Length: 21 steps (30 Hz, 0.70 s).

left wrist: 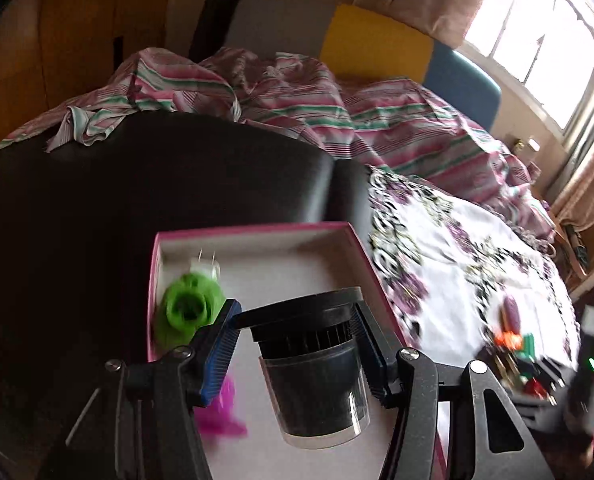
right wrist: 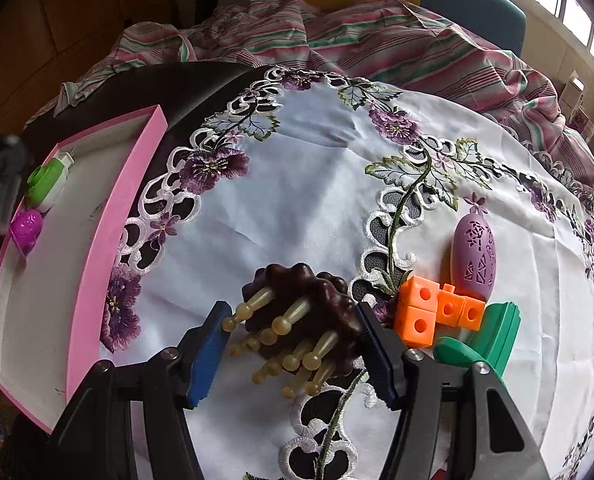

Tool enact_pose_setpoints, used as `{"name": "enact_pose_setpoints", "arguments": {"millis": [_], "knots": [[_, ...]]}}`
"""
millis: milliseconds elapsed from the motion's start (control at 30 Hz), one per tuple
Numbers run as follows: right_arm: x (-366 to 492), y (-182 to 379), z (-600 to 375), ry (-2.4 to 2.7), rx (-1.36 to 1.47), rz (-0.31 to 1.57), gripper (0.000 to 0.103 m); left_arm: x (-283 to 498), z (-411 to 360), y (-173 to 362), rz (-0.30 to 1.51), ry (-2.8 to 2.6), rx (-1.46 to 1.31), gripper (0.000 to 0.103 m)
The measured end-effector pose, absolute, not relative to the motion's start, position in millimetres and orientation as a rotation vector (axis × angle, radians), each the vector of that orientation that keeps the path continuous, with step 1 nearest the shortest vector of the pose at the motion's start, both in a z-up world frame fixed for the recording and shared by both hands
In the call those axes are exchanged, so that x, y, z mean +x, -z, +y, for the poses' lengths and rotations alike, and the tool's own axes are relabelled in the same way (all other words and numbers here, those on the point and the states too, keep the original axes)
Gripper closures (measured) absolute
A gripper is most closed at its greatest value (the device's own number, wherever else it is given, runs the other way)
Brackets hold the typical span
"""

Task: Organize rigid objects
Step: 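Carry the black cup into the tray with the left tool while the right tool grasps the brown spiky ball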

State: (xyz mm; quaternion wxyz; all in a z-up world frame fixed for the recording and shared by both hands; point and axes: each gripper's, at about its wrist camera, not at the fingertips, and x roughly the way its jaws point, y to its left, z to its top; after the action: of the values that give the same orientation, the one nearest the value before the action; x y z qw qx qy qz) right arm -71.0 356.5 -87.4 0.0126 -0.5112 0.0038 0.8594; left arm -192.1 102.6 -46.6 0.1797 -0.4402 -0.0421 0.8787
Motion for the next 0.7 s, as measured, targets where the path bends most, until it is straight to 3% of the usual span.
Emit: {"name": "enact_pose_setpoints", "arguments": {"millis": [333, 433, 600, 700], "knots": [[-72.5, 87.2, 356.6, -2.682, -1.595, 0.02, 0.04, -242.4, 115.7, 84.2, -0.057, -2.513, -1.341, 0.04], [-72.6, 87.6, 356.5, -2.681, -1.594, 0.019, 0.04, -237.5, 113.3, 81.3, -0.04, -2.53, -1.332, 0.039], [-73.2, 88.6, 355.6, -2.677, -1.592, 0.018, 0.04, -215.0, 100.9, 66.7, -0.027, -2.589, -1.259, 0.026], [-73.1, 88.4, 355.4, -2.677, -1.589, 0.016, 0.04, -199.4, 93.5, 56.4, -0.026, -2.609, -1.221, 0.026]]}}
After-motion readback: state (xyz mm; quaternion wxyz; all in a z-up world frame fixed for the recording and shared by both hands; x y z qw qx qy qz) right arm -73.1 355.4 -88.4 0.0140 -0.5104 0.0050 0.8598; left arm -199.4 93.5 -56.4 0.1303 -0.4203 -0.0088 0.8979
